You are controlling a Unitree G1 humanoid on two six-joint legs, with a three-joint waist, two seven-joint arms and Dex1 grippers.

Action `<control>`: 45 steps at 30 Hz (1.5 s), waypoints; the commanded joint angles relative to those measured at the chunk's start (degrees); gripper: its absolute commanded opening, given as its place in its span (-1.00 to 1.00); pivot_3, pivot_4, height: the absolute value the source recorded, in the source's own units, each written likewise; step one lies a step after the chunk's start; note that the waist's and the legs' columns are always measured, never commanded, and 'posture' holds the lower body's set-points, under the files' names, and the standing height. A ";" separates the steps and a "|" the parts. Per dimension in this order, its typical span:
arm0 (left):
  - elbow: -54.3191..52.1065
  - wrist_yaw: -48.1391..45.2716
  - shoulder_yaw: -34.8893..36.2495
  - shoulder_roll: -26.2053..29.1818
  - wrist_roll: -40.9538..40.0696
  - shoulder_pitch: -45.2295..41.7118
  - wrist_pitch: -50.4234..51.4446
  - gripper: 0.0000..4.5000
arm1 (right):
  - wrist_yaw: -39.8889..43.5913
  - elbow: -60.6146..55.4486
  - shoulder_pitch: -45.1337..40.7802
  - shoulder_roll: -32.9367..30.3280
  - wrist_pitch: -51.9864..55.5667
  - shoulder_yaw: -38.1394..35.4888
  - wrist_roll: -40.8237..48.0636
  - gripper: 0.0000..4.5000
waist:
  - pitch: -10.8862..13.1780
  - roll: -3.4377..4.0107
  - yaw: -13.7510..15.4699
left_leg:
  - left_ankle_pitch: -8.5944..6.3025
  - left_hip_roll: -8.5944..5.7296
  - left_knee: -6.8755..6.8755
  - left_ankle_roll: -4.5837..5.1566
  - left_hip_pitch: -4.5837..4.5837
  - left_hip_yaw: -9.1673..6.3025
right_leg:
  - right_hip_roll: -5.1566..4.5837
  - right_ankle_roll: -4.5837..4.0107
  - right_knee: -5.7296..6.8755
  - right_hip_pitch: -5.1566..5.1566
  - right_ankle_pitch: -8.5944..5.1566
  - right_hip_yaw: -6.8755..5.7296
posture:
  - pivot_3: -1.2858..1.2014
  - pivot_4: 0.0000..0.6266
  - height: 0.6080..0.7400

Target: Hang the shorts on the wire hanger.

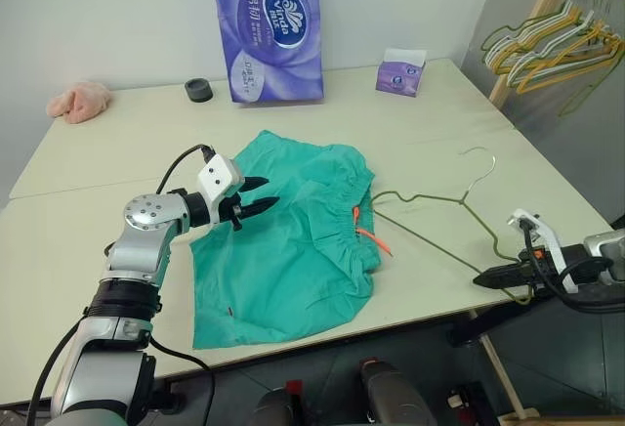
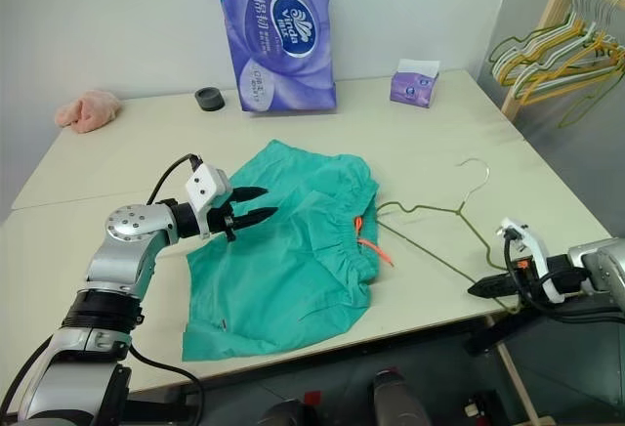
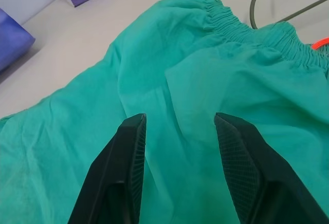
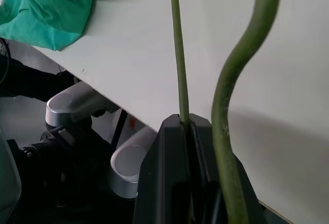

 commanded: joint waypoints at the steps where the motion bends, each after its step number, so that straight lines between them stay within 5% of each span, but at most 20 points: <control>1: -1.40 0.10 0.58 0.37 0.01 -0.68 -1.05 -0.02 | 0.63 -3.32 0.32 -0.52 1.52 -3.15 2.88 -1.00 | 0.00 0.00 0.03 | 0.00 0.00 0.00 0.00 0.00 -0.02 | 0.00 0.00 0.00 0.00 0.00 -0.01 | -0.16 -0.65 1.00; 25: -2.28 0.37 0.73 0.65 0.15 0.72 -1.38 -0.02 | -7.83 2.90 -9.57 11.12 9.76 -3.07 5.02 -1.00 | 0.00 0.00 0.09 | 0.00 0.00 0.00 0.00 0.01 -0.02 | 0.00 0.00 0.02 0.00 0.00 0.00 | -0.14 -0.64 1.00; 38: -2.45 0.92 1.15 0.45 -0.15 0.68 -1.17 -0.02 | -15.42 10.13 -16.01 24.57 7.37 -0.88 1.36 -1.00 | 0.00 0.00 0.07 | 0.00 0.00 -0.01 0.00 -0.03 -0.07 | 0.00 -0.02 0.05 -0.03 0.01 -0.01 | -0.12 -0.66 1.00; 45: -2.74 1.69 1.85 0.39 -0.69 1.08 -0.60 -0.02 | -20.83 12.79 -20.34 29.73 2.68 -5.50 0.01 -1.00 | 0.00 0.00 0.10 | 0.00 -0.01 0.00 0.00 -0.03 -0.07 | -0.02 -0.03 0.08 -0.06 0.02 0.00 | -0.12 -0.68 1.00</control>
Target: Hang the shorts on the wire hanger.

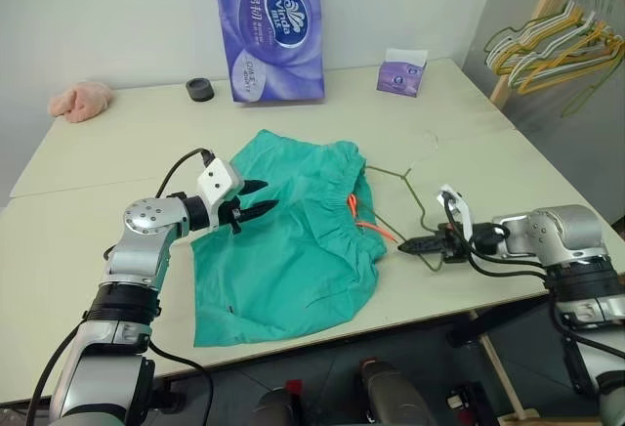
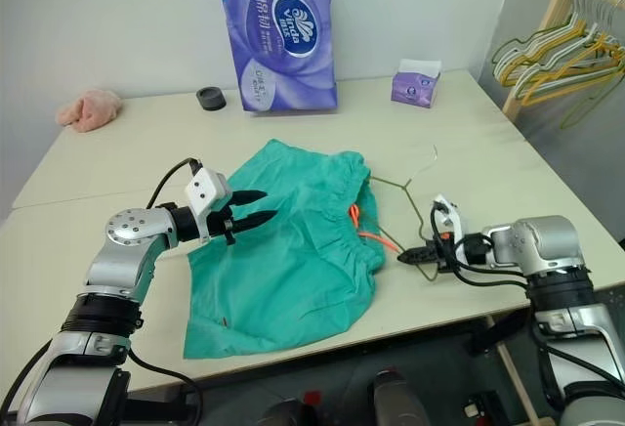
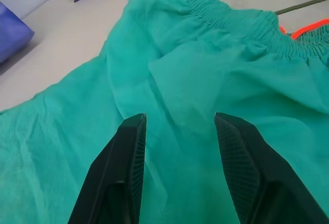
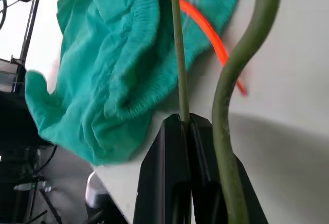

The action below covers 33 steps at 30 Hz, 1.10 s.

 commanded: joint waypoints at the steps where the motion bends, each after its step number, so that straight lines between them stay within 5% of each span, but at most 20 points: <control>1: -2.33 1.02 1.91 0.28 -1.05 -0.14 0.03 -0.02 | -2.15 -1.13 -2.33 0.77 -3.51 -3.44 -0.69 -1.00 | 0.00 0.00 0.01 | 0.00 0.00 -0.01 0.00 -0.01 -0.01 | 0.00 0.00 0.00 -0.01 0.00 -0.01 | -0.12 -0.68 1.00; 10: -1.35 5.19 7.35 -1.08 -6.70 -4.94 8.39 -0.02 | -7.69 -13.56 -1.50 3.36 -16.47 0.47 -7.86 -1.00 | -0.03 -0.01 -0.10 | 0.00 0.00 0.01 0.00 -0.06 -0.03 | -0.01 0.00 0.03 -0.05 0.00 -0.02 | -0.12 -0.73 1.00; 14: -0.57 4.75 10.01 -0.42 -9.84 -10.07 10.97 0.33 | -8.56 -18.10 -0.54 2.72 -22.11 4.93 -12.94 -1.00 | -0.07 -0.01 -0.13 | 0.00 0.00 0.02 -0.01 -0.10 -0.03 | -0.01 0.00 0.04 -0.09 0.00 -0.03 | -0.13 -0.76 1.00; 19: 1.70 0.23 10.70 2.96 -12.04 -19.42 14.45 0.99 | -7.43 -21.54 0.68 0.48 -26.77 10.17 -18.06 -1.00 | -0.15 -0.07 -0.23 | 0.01 -0.03 0.06 -0.03 -0.14 -0.08 | -0.01 0.00 0.05 -0.13 0.00 -0.08 | -0.13 -0.78 1.00; 33: 13.83 -22.51 -3.12 10.74 1.23 -26.84 -4.22 0.99 | -2.42 -26.87 1.86 -4.45 -36.79 16.99 -27.45 -1.00 | -0.47 0.06 -0.40 | 0.04 -0.05 -0.02 -0.08 -0.18 -0.03 | -0.01 0.00 0.05 -0.27 0.00 -0.04 | -0.13 -0.79 1.00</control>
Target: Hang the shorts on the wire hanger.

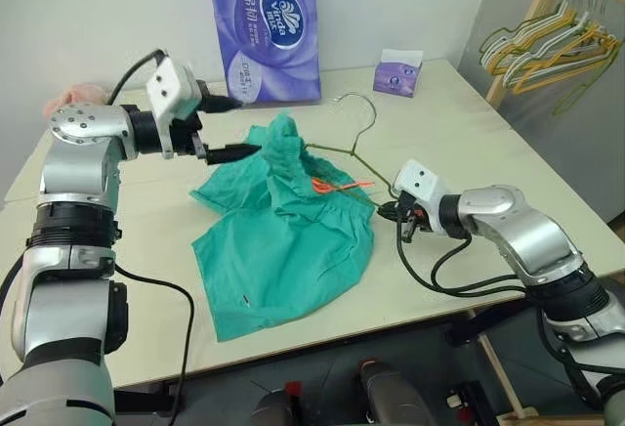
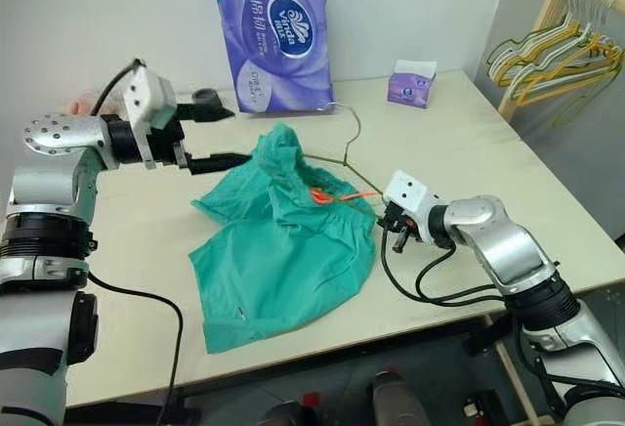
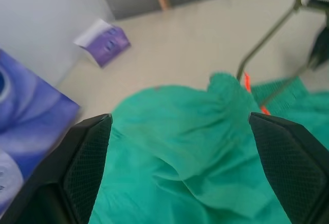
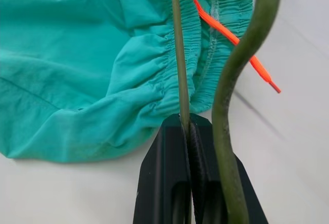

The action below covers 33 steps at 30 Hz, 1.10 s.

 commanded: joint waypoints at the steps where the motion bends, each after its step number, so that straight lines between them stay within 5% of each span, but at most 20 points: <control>1: 2.33 -2.32 -1.26 0.44 2.61 -3.39 -5.93 0.99 | 1.36 -3.04 -0.62 -0.70 -3.04 0.12 -1.87 -1.00 | 0.00 -0.01 0.02 | 0.00 0.00 0.01 0.00 -0.01 0.00 | 0.00 0.00 0.00 0.00 0.00 0.01 | -0.13 -0.79 1.00; 22: 5.09 -8.06 -6.93 -2.77 8.86 -0.76 -16.13 0.99 | 3.30 -6.15 -1.42 0.44 -10.64 -0.53 -6.84 -1.00 | -0.01 -0.02 -0.54 | 0.00 0.00 0.06 0.01 -0.07 -0.02 | 0.00 0.00 0.04 -0.04 0.00 0.00 | -0.15 -0.76 1.00; 25: 5.38 -7.96 -6.75 -3.22 8.80 -0.82 -15.10 0.72 | 3.53 -6.28 -1.23 0.30 -12.35 -0.59 -7.44 -1.00 | -0.01 -0.02 -0.60 | -0.01 0.00 0.07 0.01 -0.07 -0.02 | 0.00 0.00 0.04 -0.04 0.00 -0.01 | -0.15 -0.76 1.00; 33: 3.49 -8.07 -6.33 -4.21 7.58 0.32 -12.88 -0.39 | 4.41 -6.48 -2.13 0.73 -15.49 -0.15 -9.42 -1.00 | -0.01 -0.02 -0.97 | -0.01 0.00 0.07 0.02 -0.07 -0.03 | 0.00 0.00 0.04 -0.04 0.00 -0.02 | -0.15 -0.75 1.00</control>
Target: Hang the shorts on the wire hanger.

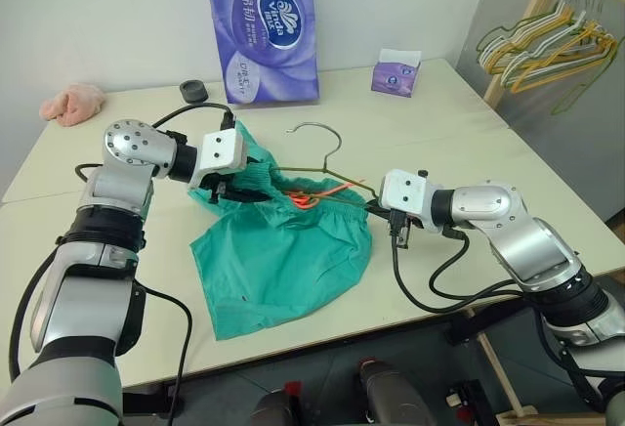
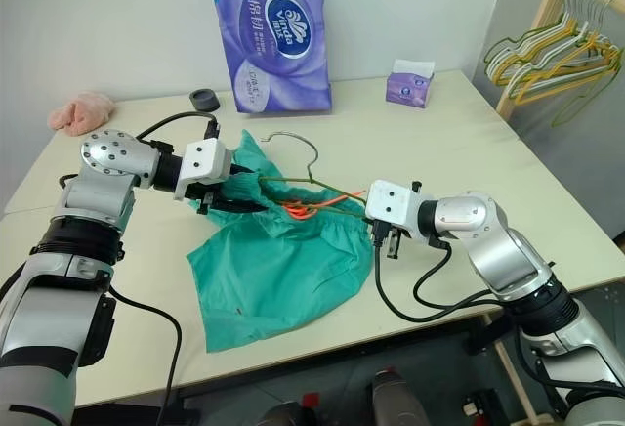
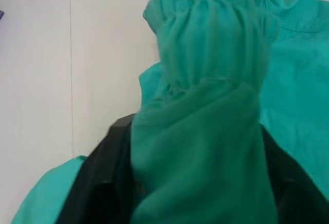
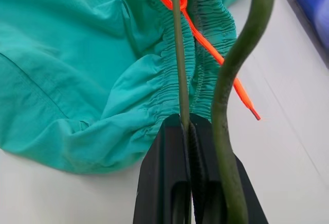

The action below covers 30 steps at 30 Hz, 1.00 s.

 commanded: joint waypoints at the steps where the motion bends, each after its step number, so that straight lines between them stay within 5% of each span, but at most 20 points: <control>1: -2.69 0.04 0.63 -0.50 -1.13 0.23 0.90 -0.54 | 0.95 -2.90 -2.28 0.69 -3.42 -1.72 -0.11 -1.00 | 0.00 0.00 -0.09 | 0.00 0.00 0.00 0.00 0.00 0.00 | 0.00 0.00 0.00 0.00 0.00 0.00 | -0.15 -0.75 1.00; 5: -4.11 -0.12 1.00 -0.53 -1.58 1.21 2.21 -0.99 | 3.10 -3.16 -2.74 0.52 -4.47 -1.29 -0.24 -1.00 | 0.00 0.00 -0.30 | 0.00 0.00 0.00 0.00 0.00 -0.01 | 0.00 0.00 0.00 0.00 0.00 0.00 | -0.15 -0.75 1.00; 10: -5.65 -0.01 1.25 -0.40 -1.62 2.60 2.76 -0.99 | 6.88 -2.99 -2.77 -0.01 -6.36 -0.87 -0.31 -1.00 | 0.00 0.00 -0.33 | 0.00 0.00 0.00 0.00 0.00 -0.01 | 0.00 0.00 0.00 0.00 0.00 0.00 | -0.15 -0.75 1.00; 18: -6.45 0.71 1.64 0.46 -1.36 3.85 3.80 -1.00 | 10.24 5.06 0.04 -7.26 -15.12 -3.98 -3.29 0.17 | -0.01 0.00 -0.21 | 0.00 -0.02 0.09 0.00 -0.05 -0.02 | -0.01 0.00 -0.01 0.02 0.00 -0.02 | -0.14 -0.76 1.00; 23: -7.46 2.45 2.30 0.85 -1.92 5.30 5.16 -1.00 | 5.89 6.40 8.16 -8.91 -10.65 -11.63 -0.02 0.96 | -0.02 -0.02 -0.09 | 0.00 -0.02 0.10 0.00 -0.07 -0.02 | -0.02 0.00 0.01 0.02 0.00 0.00 | -0.14 -0.74 1.00; 25: -8.04 2.99 2.54 0.96 -2.21 6.01 5.53 -1.00 | 3.64 4.34 11.96 -6.37 -7.16 -15.30 3.41 0.98 | -0.02 -0.02 -0.09 | -0.01 -0.01 0.09 0.01 -0.07 -0.02 | -0.01 0.00 0.02 0.03 0.00 0.01 | -0.14 -0.74 1.00; 30: -9.50 4.29 3.29 1.11 -3.07 7.46 7.02 -1.00 | -12.01 -5.98 17.76 11.28 13.10 -23.60 13.22 0.98 | -0.05 0.00 -0.59 | -0.01 0.11 0.06 0.01 -0.05 -0.09 | 0.08 -0.01 0.10 0.02 0.00 -0.01 | -0.14 -0.73 1.00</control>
